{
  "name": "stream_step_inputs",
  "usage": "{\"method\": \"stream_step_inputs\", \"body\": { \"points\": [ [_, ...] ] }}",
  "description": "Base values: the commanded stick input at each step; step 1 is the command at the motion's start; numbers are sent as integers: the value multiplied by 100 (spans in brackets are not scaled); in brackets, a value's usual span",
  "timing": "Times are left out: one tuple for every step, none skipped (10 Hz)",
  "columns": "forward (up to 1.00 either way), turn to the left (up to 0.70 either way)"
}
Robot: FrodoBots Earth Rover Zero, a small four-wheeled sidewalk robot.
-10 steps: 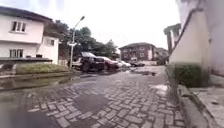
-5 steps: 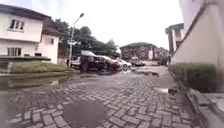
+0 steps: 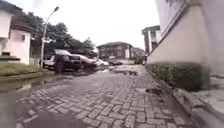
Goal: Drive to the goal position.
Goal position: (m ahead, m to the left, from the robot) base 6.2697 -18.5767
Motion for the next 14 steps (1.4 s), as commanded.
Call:
{"method": "stream_step_inputs", "body": {
  "points": [
    [70, 3],
    [70, 3],
    [70, 3],
    [70, 3],
    [70, 3],
    [70, 3],
    [70, 3],
    [70, 3],
    [70, 3],
    [70, -4],
    [70, -35],
    [70, -35],
    [70, -35],
    [70, -35]
  ]
}}
